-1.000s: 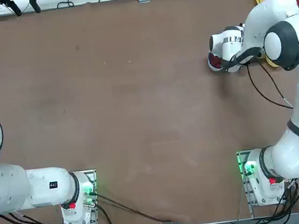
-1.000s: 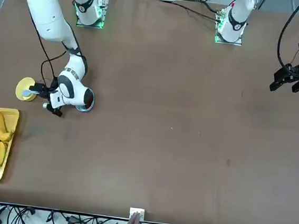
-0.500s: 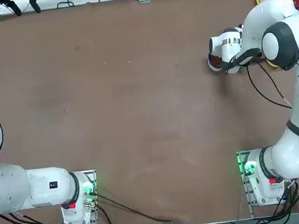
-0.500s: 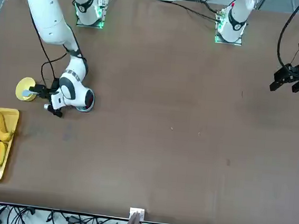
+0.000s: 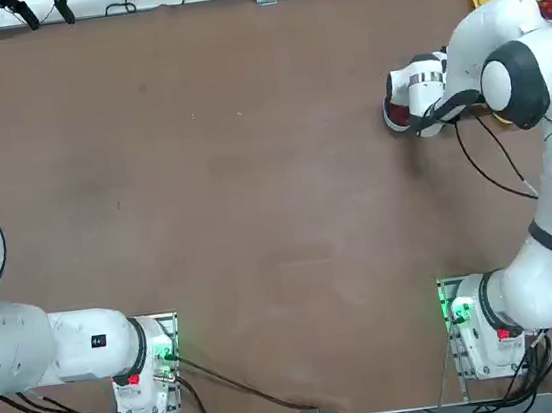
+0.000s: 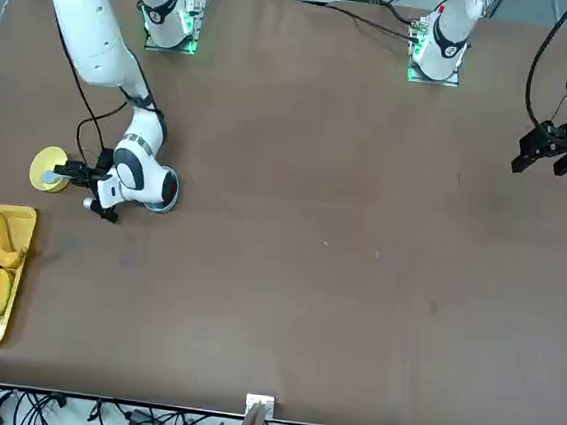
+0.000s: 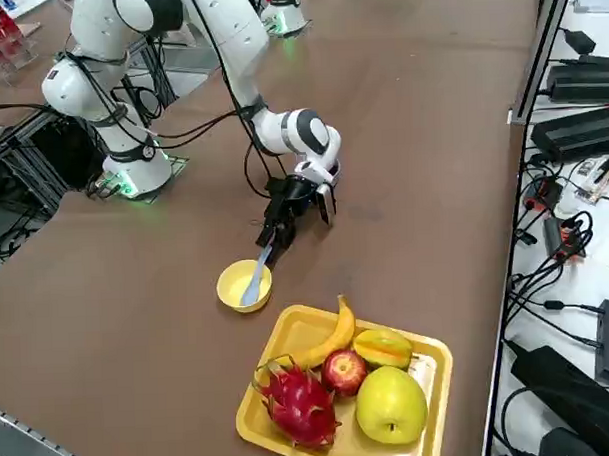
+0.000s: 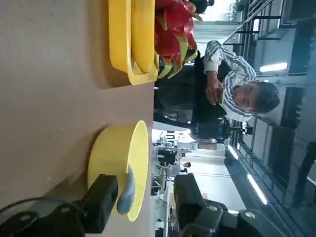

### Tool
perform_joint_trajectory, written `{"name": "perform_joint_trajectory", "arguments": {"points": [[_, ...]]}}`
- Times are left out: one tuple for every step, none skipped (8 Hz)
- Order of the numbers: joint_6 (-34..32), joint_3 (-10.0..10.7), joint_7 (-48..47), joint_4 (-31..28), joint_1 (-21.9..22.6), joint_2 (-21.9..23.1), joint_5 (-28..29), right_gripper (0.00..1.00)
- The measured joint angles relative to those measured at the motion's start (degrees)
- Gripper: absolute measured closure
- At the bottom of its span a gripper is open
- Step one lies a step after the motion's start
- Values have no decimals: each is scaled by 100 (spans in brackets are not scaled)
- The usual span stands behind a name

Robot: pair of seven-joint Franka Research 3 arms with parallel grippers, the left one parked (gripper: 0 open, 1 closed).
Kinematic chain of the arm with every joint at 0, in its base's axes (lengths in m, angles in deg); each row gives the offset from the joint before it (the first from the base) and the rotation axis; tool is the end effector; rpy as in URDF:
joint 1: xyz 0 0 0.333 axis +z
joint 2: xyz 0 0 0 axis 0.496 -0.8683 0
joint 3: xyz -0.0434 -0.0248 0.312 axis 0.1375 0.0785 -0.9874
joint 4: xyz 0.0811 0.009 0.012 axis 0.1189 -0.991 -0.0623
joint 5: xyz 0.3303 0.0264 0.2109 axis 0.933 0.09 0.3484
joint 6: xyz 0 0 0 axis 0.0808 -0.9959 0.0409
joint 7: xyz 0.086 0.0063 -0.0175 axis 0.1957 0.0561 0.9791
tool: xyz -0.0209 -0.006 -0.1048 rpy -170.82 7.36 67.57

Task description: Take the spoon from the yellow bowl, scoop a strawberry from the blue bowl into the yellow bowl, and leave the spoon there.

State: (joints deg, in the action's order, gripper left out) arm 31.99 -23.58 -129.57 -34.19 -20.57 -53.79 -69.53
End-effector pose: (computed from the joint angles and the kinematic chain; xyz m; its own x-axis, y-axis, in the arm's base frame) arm 0.5282 -0.0156 0.0872 0.9981 -0.0613 -0.0092 0.0028 -0.1028 0.9947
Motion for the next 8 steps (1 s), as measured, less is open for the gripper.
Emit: {"name": "perform_joint_trajectory", "arguments": {"points": [[-53,0,0,54,0,-61,0,30],[-72,0,-1,85,0,-94,-1,32],[-78,0,-1,99,0,-96,-1,32],[-82,0,-1,106,0,-96,-1,35],[-86,0,-1,106,0,-97,-1,40],[-91,0,-1,106,0,-97,-1,41],[-93,0,-1,107,0,-97,-1,42],[-93,0,-1,107,0,-97,-1,42]]}}
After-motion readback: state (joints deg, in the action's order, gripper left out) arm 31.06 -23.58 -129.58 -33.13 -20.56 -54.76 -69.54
